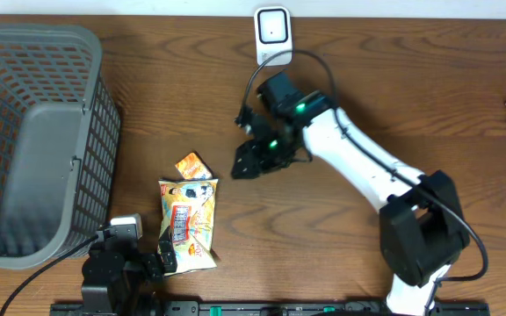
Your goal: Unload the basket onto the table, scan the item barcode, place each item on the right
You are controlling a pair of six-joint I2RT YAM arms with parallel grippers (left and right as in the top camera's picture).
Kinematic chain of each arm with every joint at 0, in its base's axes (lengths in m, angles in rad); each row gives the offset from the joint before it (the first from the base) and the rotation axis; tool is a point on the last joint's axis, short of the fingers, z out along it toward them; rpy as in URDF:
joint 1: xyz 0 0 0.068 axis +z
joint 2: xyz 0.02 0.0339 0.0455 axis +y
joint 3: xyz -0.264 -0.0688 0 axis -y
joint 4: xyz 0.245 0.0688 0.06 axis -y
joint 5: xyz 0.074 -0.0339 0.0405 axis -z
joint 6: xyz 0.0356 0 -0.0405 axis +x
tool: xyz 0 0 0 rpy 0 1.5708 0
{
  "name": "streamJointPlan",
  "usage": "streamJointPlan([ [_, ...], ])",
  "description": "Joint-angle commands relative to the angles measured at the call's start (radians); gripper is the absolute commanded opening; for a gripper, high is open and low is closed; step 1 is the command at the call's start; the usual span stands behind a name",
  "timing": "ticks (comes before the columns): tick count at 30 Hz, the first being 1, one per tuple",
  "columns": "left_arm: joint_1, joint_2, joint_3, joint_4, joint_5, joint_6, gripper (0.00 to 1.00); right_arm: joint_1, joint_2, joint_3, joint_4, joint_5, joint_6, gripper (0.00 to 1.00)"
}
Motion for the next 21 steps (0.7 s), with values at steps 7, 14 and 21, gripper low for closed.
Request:
streamJointPlan([
  [7,0.004,-0.001,-0.004,-0.003,-0.008,-0.008,1.00,0.179,0.002,-0.257,0.413,-0.017,0.398,0.85],
  [14,0.004,-0.001,-0.004,-0.003,-0.008,-0.008,1.00,0.217,0.108,-0.288,0.587,-0.032,0.434,0.99],
  [21,0.004,-0.001,-0.004,-0.003,-0.008,-0.009,1.00,0.222,0.293,-0.288,0.721,-0.283,0.433,0.01],
])
